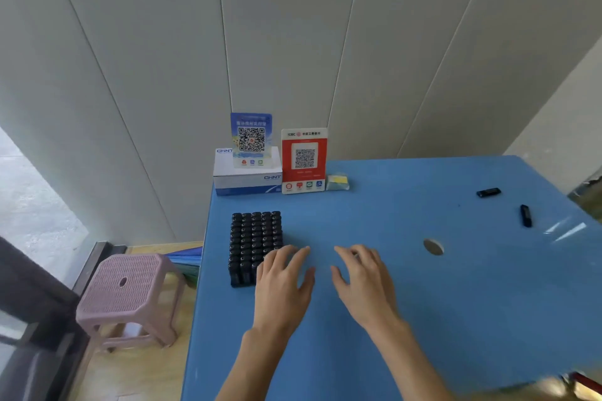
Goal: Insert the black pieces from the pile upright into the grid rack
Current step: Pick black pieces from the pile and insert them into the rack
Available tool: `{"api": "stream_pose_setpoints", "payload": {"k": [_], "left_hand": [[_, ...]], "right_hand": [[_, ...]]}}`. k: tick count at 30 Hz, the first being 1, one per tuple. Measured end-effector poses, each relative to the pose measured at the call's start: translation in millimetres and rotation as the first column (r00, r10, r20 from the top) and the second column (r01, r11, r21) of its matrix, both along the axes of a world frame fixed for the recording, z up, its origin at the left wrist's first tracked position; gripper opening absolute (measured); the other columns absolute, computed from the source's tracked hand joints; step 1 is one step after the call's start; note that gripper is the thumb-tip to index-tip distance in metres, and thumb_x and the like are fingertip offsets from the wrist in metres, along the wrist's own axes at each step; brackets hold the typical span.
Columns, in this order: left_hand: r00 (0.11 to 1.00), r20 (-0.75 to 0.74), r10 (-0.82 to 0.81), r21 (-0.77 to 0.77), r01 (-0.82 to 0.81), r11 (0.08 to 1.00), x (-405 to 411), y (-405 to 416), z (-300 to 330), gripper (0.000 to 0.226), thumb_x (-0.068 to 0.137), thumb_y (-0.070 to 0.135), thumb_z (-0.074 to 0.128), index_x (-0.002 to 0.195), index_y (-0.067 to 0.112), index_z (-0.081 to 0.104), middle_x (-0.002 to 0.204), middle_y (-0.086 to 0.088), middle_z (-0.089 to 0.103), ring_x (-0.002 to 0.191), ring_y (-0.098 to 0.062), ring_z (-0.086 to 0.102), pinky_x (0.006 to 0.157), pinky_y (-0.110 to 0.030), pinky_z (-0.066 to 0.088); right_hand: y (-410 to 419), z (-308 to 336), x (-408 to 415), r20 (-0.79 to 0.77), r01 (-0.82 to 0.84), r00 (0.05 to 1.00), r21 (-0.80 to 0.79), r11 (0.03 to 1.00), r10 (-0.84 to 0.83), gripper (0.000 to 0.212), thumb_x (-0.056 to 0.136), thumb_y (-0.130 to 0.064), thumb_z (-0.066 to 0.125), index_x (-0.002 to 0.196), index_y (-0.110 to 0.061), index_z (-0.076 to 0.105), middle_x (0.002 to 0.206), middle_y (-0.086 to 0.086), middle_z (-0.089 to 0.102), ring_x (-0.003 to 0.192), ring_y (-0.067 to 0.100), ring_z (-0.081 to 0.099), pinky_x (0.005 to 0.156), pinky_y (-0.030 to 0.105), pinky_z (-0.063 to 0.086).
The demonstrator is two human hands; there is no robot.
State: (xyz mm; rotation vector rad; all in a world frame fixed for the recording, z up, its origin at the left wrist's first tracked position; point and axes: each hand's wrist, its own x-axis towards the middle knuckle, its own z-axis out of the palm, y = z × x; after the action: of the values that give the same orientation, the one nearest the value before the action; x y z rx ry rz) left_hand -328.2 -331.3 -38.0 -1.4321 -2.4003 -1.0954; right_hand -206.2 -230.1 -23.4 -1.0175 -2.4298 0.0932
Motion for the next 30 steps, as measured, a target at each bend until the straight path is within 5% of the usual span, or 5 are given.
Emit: {"api": "stream_pose_setpoints", "payload": {"k": [9,20,30], "left_hand": [[0.986,-0.093,-0.141,-0.074,0.135,0.988,148.8,61.9,13.6,0.037,0.071,0.027,0.079,0.105,0.025,0.066,0.103,0.005,0.063,0.092,-0.02,0.06,0.075,-0.032,0.048],[0.972,-0.026,-0.232,-0.11,0.227,0.968,342.2,143.6,-5.8,0.039,0.061,0.025,0.084,0.097,0.028,0.068,0.097,0.008,0.065,0.088,-0.016,0.063,0.072,-0.031,0.05],[0.989,-0.042,-0.141,-0.111,0.136,0.985,369.5,219.3,-13.8,0.025,0.077,0.03,0.059,0.1,0.025,0.067,0.098,0.008,0.065,0.09,-0.018,0.062,0.075,-0.033,0.049]], "right_hand": [[57.1,4.9,164.5,0.09,0.162,0.982,0.063,0.985,-0.167,0.039,0.069,-0.03,0.078,0.104,-0.018,0.067,0.087,-0.001,0.063,0.079,0.022,0.061,0.061,0.035,0.053],[121.6,-0.6,369.1,0.156,0.268,0.952,-0.016,0.963,-0.263,0.038,0.065,-0.032,0.081,0.1,-0.022,0.068,0.08,-0.004,0.063,0.074,0.019,0.061,0.056,0.031,0.052],[193.9,-9.3,417.5,0.157,0.246,0.962,-0.146,0.958,-0.223,0.032,0.078,-0.031,0.07,0.109,-0.023,0.064,0.088,-0.005,0.063,0.083,0.019,0.061,0.063,0.032,0.053]]}}
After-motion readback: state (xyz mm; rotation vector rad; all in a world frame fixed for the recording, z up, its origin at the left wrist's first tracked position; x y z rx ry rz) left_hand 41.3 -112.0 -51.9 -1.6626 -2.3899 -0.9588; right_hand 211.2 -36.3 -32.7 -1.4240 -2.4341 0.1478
